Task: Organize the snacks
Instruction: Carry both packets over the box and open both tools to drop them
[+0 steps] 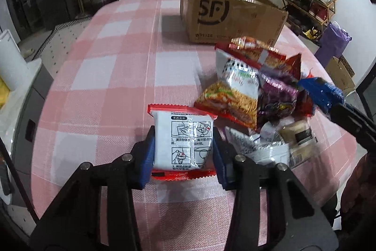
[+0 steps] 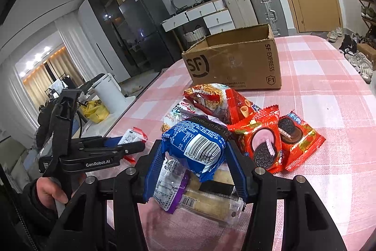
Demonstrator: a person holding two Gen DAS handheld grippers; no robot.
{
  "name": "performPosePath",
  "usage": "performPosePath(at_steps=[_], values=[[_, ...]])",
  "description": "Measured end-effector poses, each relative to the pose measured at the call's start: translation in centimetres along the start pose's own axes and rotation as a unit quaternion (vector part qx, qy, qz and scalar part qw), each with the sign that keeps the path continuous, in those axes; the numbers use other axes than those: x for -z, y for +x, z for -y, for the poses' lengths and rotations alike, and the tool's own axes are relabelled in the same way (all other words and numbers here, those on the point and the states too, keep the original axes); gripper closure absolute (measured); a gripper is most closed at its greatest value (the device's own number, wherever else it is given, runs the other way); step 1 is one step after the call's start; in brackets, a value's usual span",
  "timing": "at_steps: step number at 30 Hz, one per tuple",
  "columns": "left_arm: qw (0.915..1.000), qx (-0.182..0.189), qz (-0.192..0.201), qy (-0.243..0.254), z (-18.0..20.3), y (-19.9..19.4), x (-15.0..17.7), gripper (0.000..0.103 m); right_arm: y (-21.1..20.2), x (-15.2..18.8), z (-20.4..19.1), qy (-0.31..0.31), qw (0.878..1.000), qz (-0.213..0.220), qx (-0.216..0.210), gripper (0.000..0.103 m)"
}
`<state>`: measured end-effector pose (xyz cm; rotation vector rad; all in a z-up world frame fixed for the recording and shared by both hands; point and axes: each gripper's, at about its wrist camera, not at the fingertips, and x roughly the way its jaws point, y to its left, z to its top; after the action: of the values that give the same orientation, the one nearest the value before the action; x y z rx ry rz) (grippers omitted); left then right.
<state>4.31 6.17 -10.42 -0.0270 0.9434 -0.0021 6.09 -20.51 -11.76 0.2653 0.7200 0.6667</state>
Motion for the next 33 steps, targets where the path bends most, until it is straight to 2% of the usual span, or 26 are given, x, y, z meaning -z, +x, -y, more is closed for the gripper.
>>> performPosePath(at_steps=[12, 19, 25, 33], values=[[0.9965, 0.016, 0.075, 0.033, 2.1, -4.2, -5.6, 0.063, -1.1, -3.2, -0.8, -0.022, 0.999, 0.03, -0.001, 0.049], [0.9933, 0.02, 0.099, 0.057, 3.5, -5.3, -9.6, 0.063, -2.1, -6.3, -0.6, -0.03, 0.998, 0.055, 0.002, 0.049], [0.9914, 0.021, 0.105, 0.075, 5.0, -5.5, -12.6, 0.063, -2.2, -9.0, -0.1, -0.039, 0.997, 0.066, 0.006, 0.049], [0.9919, 0.045, 0.099, 0.066, 5.8, -4.7, -18.5, 0.063, -1.8, -13.2, 0.8, -0.042, 0.996, 0.075, 0.005, 0.049]])
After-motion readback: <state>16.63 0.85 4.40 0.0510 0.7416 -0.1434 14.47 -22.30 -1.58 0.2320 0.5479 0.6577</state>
